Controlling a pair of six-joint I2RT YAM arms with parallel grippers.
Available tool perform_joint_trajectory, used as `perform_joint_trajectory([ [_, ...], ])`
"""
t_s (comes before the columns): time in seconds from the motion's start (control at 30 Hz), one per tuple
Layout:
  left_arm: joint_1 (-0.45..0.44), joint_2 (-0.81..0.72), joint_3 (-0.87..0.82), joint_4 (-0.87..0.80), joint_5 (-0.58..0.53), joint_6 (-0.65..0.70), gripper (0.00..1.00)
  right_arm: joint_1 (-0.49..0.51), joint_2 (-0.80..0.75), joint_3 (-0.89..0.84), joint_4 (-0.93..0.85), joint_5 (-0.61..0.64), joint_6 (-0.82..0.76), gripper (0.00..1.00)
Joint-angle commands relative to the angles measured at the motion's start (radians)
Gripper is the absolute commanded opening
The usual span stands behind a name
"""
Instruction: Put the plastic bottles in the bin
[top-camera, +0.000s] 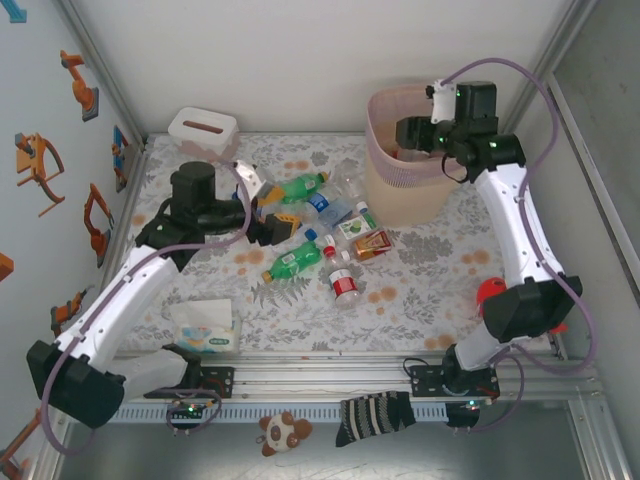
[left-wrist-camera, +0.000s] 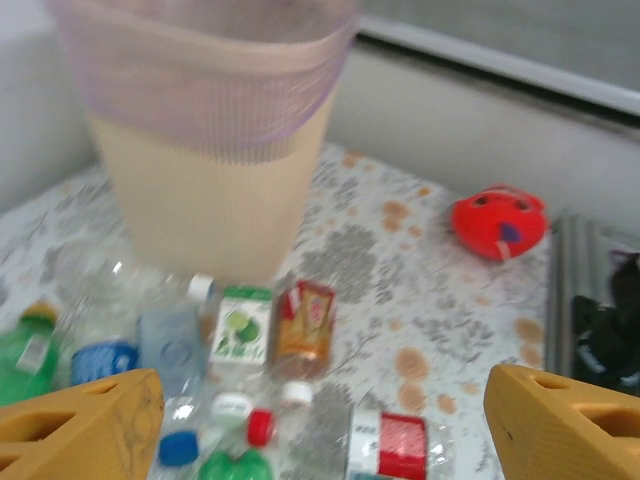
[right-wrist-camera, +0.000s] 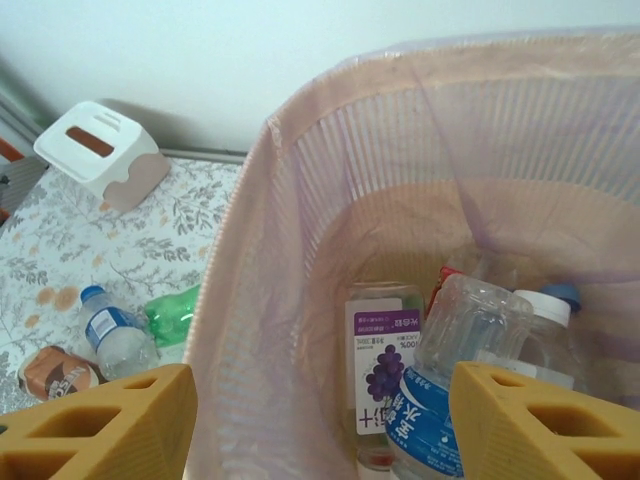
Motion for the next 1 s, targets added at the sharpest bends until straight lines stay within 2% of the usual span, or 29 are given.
perform_joint_trajectory([
  [0.0, 0.007, 0.047, 0.064, -0.107, -0.18, -0.05, 0.82, -0.006, -0.078, -0.032, -0.015, 0.024, 0.011, 0.66],
  [0.07, 0.007, 0.092, 0.095, -0.162, -0.224, -0.072, 0.82, -0.007, -0.112, -0.052, -0.02, 0.034, 0.012, 0.66],
  [0.2, -0.005, 0.171, 0.141, -0.258, -0.242, -0.088, 0.81, -0.007, -0.174, -0.096, -0.025, 0.049, 0.012, 0.65],
  [0.37, -0.075, 0.263, 0.136, -0.358, -0.35, -0.005, 0.79, -0.007, -0.237, -0.158, -0.025, 0.063, 0.012, 0.65],
  [0.63, -0.144, 0.428, 0.16, -0.475, -0.434, 0.08, 0.78, -0.006, -0.279, -0.218, -0.021, 0.071, 0.011, 0.65],
  [0.97, -0.178, 0.64, 0.255, -0.583, -0.574, 0.159, 0.77, -0.006, -0.303, -0.246, -0.012, 0.068, 0.014, 0.65],
])
